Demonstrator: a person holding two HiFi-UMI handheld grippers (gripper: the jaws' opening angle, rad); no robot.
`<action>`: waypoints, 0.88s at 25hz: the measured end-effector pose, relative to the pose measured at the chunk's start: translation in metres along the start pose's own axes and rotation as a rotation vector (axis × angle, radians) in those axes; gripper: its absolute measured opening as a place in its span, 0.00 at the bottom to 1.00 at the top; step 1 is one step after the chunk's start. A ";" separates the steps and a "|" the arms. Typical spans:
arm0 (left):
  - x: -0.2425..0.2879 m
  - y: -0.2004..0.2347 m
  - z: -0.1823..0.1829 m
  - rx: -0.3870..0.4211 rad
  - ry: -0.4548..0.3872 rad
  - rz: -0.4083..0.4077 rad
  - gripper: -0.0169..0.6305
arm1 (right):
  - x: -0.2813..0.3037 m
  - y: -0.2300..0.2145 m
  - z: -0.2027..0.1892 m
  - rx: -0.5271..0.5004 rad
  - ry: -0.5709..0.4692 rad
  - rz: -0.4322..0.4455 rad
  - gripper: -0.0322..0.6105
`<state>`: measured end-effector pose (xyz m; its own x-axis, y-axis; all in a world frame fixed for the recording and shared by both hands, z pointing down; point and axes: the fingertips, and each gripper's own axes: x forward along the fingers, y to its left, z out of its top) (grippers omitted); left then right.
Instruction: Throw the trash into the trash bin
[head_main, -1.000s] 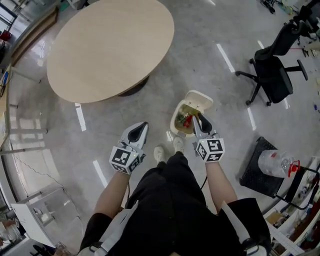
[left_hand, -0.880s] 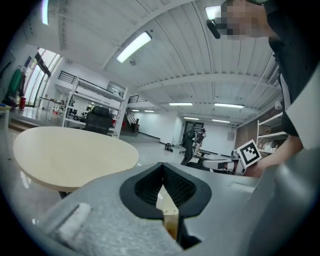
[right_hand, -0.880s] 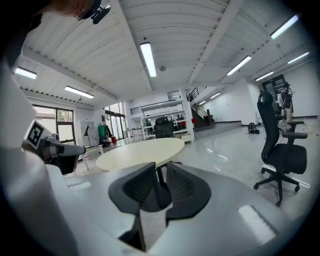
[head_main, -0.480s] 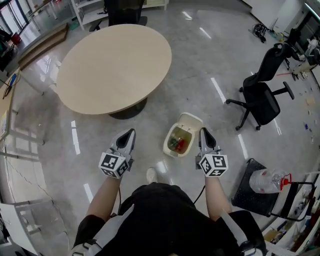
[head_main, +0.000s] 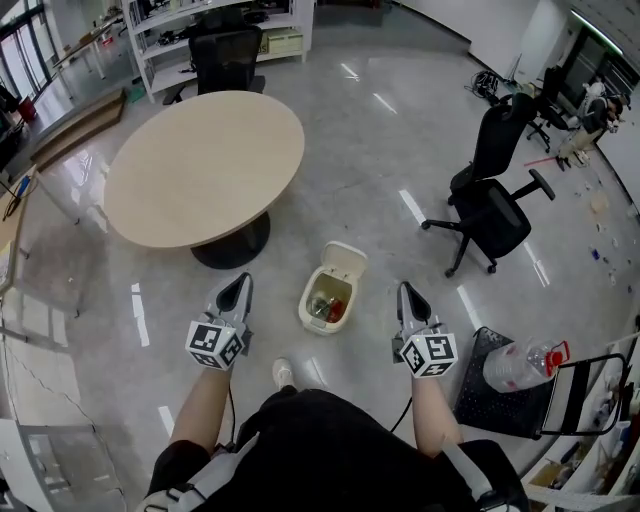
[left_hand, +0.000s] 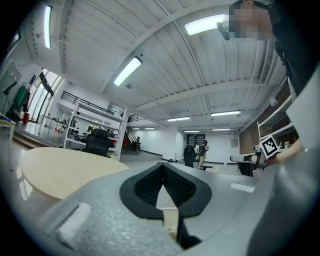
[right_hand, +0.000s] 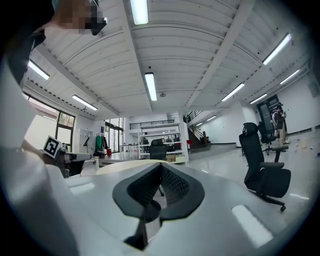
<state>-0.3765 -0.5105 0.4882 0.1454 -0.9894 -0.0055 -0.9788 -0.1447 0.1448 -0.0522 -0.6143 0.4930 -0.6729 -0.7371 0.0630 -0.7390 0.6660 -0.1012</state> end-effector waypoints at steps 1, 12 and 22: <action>-0.002 -0.009 -0.003 -0.008 -0.002 0.003 0.03 | -0.012 -0.006 0.002 -0.002 -0.003 -0.004 0.06; -0.062 -0.097 -0.016 -0.024 0.002 0.025 0.03 | -0.100 -0.021 0.001 0.018 -0.019 0.014 0.06; -0.109 -0.088 -0.019 0.011 0.014 0.007 0.03 | -0.113 0.034 -0.021 0.070 -0.012 0.012 0.06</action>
<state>-0.3031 -0.3891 0.4951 0.1407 -0.9900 0.0093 -0.9813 -0.1382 0.1341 -0.0017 -0.5057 0.5034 -0.6809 -0.7306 0.0500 -0.7266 0.6654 -0.1712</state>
